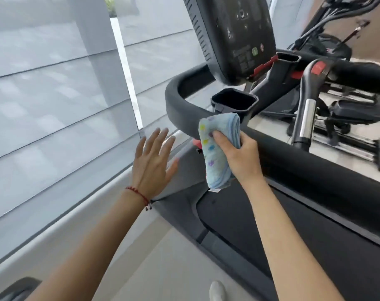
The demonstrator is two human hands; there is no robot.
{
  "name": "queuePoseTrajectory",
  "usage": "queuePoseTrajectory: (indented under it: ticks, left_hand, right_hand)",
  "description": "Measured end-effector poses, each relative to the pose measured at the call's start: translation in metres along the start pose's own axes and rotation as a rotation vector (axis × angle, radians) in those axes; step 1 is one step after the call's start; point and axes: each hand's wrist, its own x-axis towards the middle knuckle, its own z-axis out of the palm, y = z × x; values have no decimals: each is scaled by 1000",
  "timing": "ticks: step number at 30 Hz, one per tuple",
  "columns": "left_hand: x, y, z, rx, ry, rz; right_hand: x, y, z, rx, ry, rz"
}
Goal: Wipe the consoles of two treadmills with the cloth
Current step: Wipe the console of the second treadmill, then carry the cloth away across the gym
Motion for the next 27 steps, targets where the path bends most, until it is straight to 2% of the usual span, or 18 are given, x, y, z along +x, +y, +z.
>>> queuePoseTrajectory:
  ticks: [12, 20, 27]
  left_hand:
    - [-124, 143, 37, -257, -307, 255]
    - [-183, 301, 45, -398, -524, 520]
    - [-228, 452, 28, -510, -637, 758]
  right_hand:
    - [-197, 125, -123, -72, 465, 389]
    - [-346, 160, -246, -8, 850, 596]
    - [-477, 157, -331, 54, 1182, 661]
